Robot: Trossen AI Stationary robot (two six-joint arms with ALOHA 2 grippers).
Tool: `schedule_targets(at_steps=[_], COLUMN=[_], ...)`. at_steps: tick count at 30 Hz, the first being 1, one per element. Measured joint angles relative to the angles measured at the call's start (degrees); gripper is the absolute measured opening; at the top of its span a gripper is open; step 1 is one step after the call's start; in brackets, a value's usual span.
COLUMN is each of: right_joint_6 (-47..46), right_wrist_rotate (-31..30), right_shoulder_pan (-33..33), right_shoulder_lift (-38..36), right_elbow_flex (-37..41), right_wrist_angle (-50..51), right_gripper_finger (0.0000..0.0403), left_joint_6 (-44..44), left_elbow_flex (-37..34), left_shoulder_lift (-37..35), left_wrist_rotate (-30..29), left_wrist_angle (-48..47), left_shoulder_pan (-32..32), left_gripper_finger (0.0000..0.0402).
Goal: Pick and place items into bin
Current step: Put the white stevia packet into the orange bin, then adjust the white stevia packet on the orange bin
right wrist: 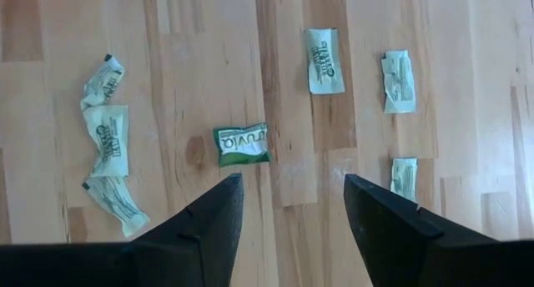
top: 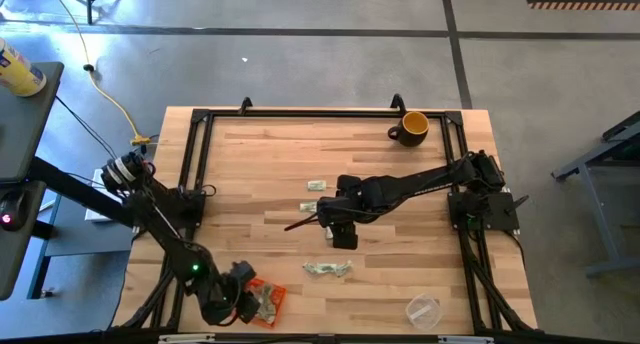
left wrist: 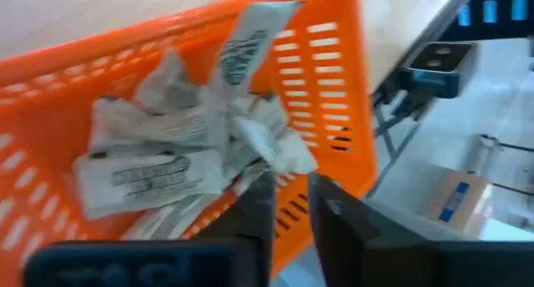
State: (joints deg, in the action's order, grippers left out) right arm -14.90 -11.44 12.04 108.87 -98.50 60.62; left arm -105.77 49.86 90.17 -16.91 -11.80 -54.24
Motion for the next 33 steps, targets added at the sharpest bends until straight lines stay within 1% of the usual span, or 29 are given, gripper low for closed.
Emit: schedule_targets(at_steps=[5,6,8,10,13,17,21,25,29,33], right_joint_6=[0.0,0.0,0.0,0.0,-0.1,-0.2,-0.2,-0.7,-1.7,-2.9], right_wrist_rotate=[-1.6,-1.8,-2.1,-2.1,-2.1,-2.1,-2.1,-2.1,-2.1,-2.6], right_shoulder_pan=[0.0,0.0,0.0,0.0,0.0,0.0,0.0,0.0,0.0,0.0], right_shoulder_lift=[0.0,0.0,0.0,0.0,0.0,0.0,0.0,0.0,0.0,0.0], right_elbow_flex=[0.0,0.0,0.0,0.0,0.0,0.0,0.0,0.0,0.0,0.0], right_wrist_angle=[0.0,0.0,0.0,0.0,0.0,0.0,0.0,0.5,2.0,3.5], right_gripper_finger=[0.0200,0.0200,0.0200,0.0200,0.0200,0.0200,0.0200,0.0200,0.0200,0.0200], left_joint_6=[-1.8,-1.5,-0.3,1.5,5.5,13.5,27.5,44.7,57.7,66.9], left_elbow_flex=[2.0,2.6,4.2,5.5,5.9,6.0,6.0,6.0,6.0,5.9], left_shoulder_lift=[0.0,0.0,0.0,0.0,0.0,0.0,0.8,0.9,0.9,2.2], left_wrist_rotate=[4.6,4.5,2.3,0.2,-1.4,-2.0,-2.1,-2.1,-1.0,5.2], left_wrist_angle=[-6.0,-7.3,-9.6,-11.6,-12.5,-11.1,-8.8,-7.9,-7.3,-7.1], left_shoulder_pan=[0.3,0.2,0.2,0.2,0.5,1.1,2.9,6.0,8.3,9.3], left_gripper_finger=[0.0194,0.0209,0.0228,0.0233,0.0210,0.0150,0.0084,0.0025,0.0025,0.0045])
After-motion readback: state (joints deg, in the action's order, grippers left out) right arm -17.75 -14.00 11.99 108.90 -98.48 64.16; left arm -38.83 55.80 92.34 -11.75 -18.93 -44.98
